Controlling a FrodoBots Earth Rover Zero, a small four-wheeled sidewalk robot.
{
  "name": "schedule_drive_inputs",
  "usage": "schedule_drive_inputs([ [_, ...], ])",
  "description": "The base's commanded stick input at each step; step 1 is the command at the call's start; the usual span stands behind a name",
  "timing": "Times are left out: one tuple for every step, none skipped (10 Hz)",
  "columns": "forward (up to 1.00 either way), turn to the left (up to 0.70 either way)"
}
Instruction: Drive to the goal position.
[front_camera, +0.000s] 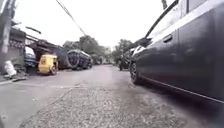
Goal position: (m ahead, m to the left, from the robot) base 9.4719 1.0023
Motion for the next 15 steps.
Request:
schedule_drive_inputs([
  [1.0,0.0],
  [1.0,0.0],
  [1.0,0.0],
  [1.0,0.0],
  [1.0,0.0],
  [1.0,0.0],
  [1.0,0.0],
  [1.0,0.0],
  [1.0,0.0],
  [1.0,0.0],
  [1.0,0.0],
  [1.0,0.0],
  [1.0,0.0],
  [1.0,0.0],
  [1.0,0.0],
])
